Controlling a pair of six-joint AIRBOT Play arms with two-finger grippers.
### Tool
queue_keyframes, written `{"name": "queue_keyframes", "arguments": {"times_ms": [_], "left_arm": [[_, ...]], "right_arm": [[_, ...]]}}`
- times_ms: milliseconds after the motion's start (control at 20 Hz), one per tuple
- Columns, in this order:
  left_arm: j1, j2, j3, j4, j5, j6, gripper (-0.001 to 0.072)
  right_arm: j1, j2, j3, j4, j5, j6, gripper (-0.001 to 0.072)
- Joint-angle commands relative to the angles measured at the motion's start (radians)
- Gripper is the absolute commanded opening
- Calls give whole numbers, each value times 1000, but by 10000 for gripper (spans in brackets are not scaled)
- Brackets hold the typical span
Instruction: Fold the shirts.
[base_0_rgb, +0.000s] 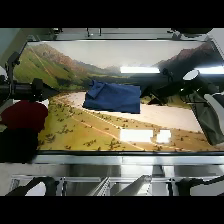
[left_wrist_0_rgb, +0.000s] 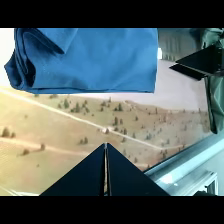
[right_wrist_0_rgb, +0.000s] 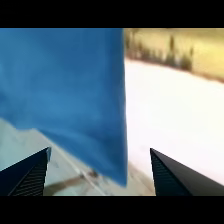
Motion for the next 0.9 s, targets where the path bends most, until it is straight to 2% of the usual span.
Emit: {"name": "queue_keyframes", "arguments": {"times_ms": [0,200,250,350,500,700,800,850], "left_arm": [[1,28,-24,2,20,2,2],[1,28,-24,2,20,2,2],[1,28,-24,2,20,2,2],[1,28,-24,2,20,5,2],[1,28,-24,2,17,5,1],[1,28,-24,1,1,5,2],[1,28,-24,1,-5,5,2],[1,28,-24,1,-5,5,1]], "right_arm": [[27,-108,-13,222,-97,-102,710],[68,-193,-13,451,-129,-233,704],[72,-203,-13,517,-128,-273,658],[72,-202,-13,629,-105,-376,8],[70,-144,-13,663,-92,-411,13],[37,68,-13,653,-103,-430,13],[-7,218,-13,589,-151,-428,13],[-34,299,-13,516,-180,-390,13]]}}
